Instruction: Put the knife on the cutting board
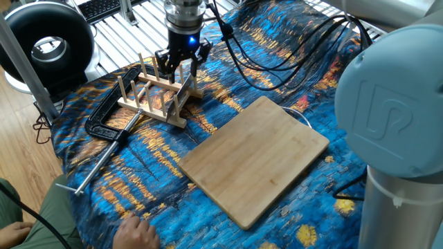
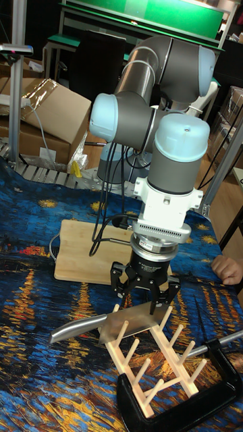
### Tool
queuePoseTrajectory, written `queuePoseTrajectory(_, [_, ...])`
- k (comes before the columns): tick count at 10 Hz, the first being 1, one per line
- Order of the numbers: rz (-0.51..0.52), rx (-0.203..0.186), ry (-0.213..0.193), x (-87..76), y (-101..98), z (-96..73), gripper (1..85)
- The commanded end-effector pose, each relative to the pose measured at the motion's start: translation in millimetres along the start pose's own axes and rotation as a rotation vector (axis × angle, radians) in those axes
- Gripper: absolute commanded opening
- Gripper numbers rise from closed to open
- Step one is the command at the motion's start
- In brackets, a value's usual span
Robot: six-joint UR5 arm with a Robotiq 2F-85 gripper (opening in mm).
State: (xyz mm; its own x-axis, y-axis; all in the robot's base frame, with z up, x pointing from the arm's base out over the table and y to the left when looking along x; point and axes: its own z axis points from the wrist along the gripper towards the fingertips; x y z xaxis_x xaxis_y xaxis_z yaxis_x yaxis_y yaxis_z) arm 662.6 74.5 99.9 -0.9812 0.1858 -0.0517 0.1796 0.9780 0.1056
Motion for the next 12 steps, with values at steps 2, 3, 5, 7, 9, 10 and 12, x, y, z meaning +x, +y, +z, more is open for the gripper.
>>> queuePoseTrajectory(2, [0.024, 0.006, 0.003, -1.1, 2.4, -5.1, 52.0])
queuePoseTrajectory(3, [0.077, 0.004, -0.025, -9.1, 1.7, -5.7, 46.3])
queuePoseTrajectory(5, [0.150, 0.026, -0.072, -23.4, -1.8, -6.0, 41.7])
queuePoseTrajectory(7, [0.333, 0.087, -0.152, -39.7, -24.4, -8.2, 35.7])
queuePoseTrajectory(9, [0.348, 0.056, -0.140, -37.3, -17.6, -7.6, 31.7])
queuePoseTrajectory(10, [0.347, 0.066, -0.135, -34.6, -21.5, -8.3, 31.7])
queuePoseTrajectory(12, [0.346, 0.043, -0.171, -42.8, -13.8, -12.6, 29.7])
